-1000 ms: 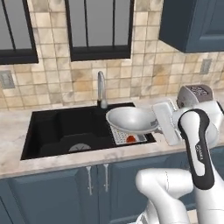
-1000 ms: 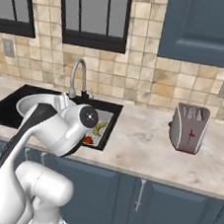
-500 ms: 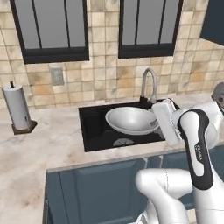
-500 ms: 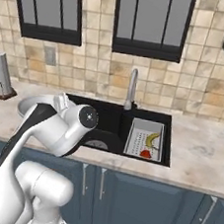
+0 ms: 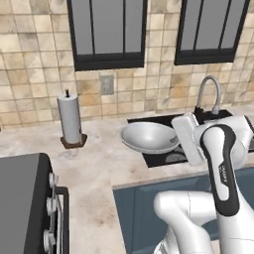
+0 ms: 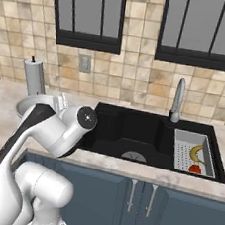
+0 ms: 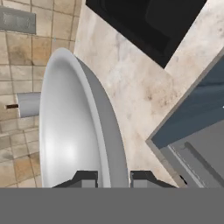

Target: Dump the tomato and banana from the bowl so the bowl can be washed. Place the bowl in the sink after clearing the leftovers.

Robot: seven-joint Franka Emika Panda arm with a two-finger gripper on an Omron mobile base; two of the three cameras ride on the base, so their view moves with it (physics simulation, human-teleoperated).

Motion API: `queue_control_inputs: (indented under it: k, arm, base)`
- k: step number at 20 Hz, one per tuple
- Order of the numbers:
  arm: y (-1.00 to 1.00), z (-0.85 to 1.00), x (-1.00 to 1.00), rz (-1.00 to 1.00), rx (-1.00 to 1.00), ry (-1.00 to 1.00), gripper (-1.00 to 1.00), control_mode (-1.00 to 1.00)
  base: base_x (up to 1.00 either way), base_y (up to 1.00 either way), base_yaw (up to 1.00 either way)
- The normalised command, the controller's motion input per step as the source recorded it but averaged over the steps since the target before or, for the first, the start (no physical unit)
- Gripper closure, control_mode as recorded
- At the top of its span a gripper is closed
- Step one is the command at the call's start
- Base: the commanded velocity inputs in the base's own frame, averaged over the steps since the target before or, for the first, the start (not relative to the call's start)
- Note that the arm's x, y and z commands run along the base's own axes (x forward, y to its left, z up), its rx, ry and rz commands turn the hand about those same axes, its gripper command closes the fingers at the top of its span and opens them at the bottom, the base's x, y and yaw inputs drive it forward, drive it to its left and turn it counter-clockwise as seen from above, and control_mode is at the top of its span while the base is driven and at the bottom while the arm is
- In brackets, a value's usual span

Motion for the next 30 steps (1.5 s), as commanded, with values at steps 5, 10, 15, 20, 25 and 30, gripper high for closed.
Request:
queue_control_inputs:
  k: [5, 10, 15, 20, 25, 30]
  arm:
    - [0.0, 0.0, 0.0, 0.0, 0.0, 0.0, 1.0, 1.0]
    - [0.0, 0.0, 0.0, 0.0, 0.0, 0.0, 1.0, 1.0]
    - [-0.12, 0.0, 0.0, -0.01, 0.0, 0.0, 1.0, -1.0]
    - [-0.91, 0.0, 0.21, -0.12, 0.03, 0.05, 1.0, -1.0]
    - [-0.66, -0.03, 0.39, -0.2, 0.01, 0.25, 1.0, -1.0]
    - [-0.34, -0.09, 0.54, -0.33, -0.02, 0.4, 1.0, -1.0]
  base:
    - [0.59, -0.02, 0.0]
    - [0.45, -0.28, 0.0]
    - [0.05, 0.0, 0.0]
    - [0.0, 0.0, 0.0]
    - [0.0, 0.0, 0.0]
    - [0.0, 0.0, 0.0]
